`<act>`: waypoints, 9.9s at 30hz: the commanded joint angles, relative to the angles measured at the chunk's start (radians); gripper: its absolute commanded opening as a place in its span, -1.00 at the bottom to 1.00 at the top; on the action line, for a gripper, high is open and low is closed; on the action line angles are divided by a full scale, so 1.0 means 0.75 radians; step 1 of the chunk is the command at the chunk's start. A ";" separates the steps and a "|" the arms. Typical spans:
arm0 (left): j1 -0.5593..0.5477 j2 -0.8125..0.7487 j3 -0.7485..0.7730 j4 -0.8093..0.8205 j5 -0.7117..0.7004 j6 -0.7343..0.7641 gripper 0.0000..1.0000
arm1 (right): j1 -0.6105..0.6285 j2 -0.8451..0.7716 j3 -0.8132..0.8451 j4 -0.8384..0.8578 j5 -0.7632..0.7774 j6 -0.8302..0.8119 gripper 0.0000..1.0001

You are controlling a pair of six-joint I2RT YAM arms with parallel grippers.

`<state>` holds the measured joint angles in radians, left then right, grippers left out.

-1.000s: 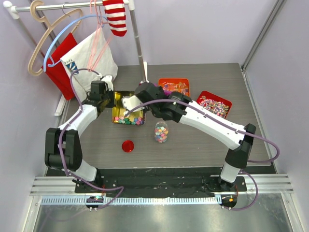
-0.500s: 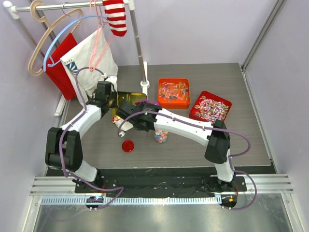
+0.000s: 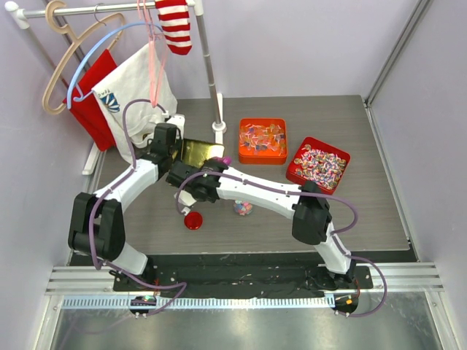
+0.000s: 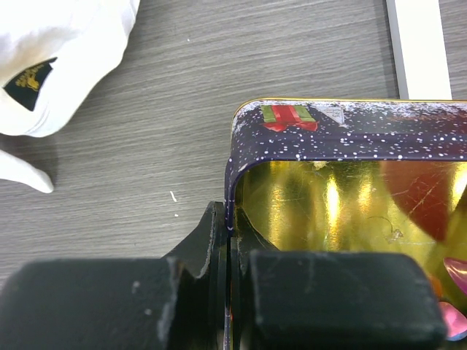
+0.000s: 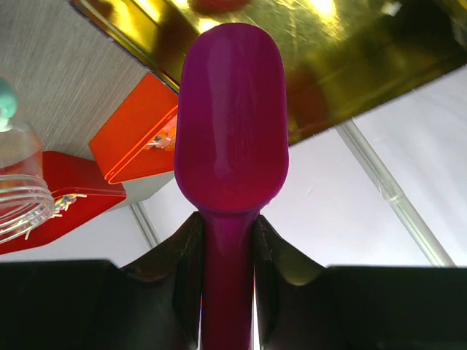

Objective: Pack the candies
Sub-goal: Scoop the fake candies from the storage box.

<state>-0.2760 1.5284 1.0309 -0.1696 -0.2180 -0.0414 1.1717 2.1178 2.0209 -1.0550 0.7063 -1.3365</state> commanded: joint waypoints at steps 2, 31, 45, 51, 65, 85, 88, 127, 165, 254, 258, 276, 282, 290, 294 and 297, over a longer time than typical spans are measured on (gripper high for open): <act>-0.012 -0.083 0.055 0.105 -0.051 0.012 -1.00 | 0.017 0.027 0.048 -0.129 0.063 -0.061 -0.98; -0.019 -0.072 0.051 0.128 -0.047 0.002 -1.00 | 0.054 0.306 0.474 -0.561 -0.177 0.512 -0.98; -0.019 -0.072 0.039 0.126 -0.055 0.012 -1.00 | -0.010 0.289 0.427 -0.314 -0.152 0.765 -0.98; -0.019 -0.064 0.039 0.124 -0.049 0.010 -1.00 | -0.053 0.267 0.406 -0.254 -0.203 0.823 -0.98; -0.019 -0.048 0.037 0.130 -0.045 0.008 -1.00 | -0.065 0.064 0.011 0.132 -0.023 0.686 -0.98; 0.092 -0.023 0.045 0.097 0.207 -0.108 -1.00 | -0.020 0.099 0.189 0.036 -0.007 0.551 -0.98; 0.120 -0.011 0.033 0.103 0.254 -0.123 -1.00 | -0.022 0.060 0.255 0.026 -0.021 0.551 -0.98; 0.348 0.437 0.208 0.007 1.608 -0.429 -1.00 | 0.015 -0.134 0.396 -0.193 -0.073 0.469 -0.98; 0.266 0.091 0.102 -0.048 0.428 -0.303 -1.00 | -0.012 0.342 0.472 -0.248 0.067 0.315 -0.98; 0.255 0.124 0.143 -0.146 0.581 -0.198 -1.00 | -0.298 0.205 0.128 0.353 -0.923 0.951 -0.98; 0.253 0.110 0.129 -0.154 0.620 -0.188 -1.00 | -0.315 0.226 0.153 0.353 -0.995 0.988 -0.98; 0.253 0.085 0.102 -0.193 0.659 -0.151 -1.00 | -0.405 0.091 -0.072 0.574 -1.099 1.107 -0.98; 0.255 0.104 0.112 -0.199 0.657 -0.147 -1.00 | -0.407 0.066 -0.093 0.568 -1.109 1.105 -0.98; 0.274 0.155 0.149 -0.218 0.710 -0.147 -1.00 | -0.407 0.013 -0.091 0.539 -1.126 1.083 -0.98; 0.290 0.183 0.180 -0.240 0.741 -0.145 -1.00 | -0.409 -0.001 -0.099 0.529 -1.146 1.074 -0.98; 0.303 0.192 0.202 -0.248 0.763 -0.145 -1.00 | -0.409 -0.011 -0.111 0.527 -1.167 1.072 -0.98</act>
<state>-0.0631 1.6764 1.1152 -0.3389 0.2401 -0.1471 0.8783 2.1803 1.9446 -0.6930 -0.1520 -0.5209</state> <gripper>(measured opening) 0.031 0.329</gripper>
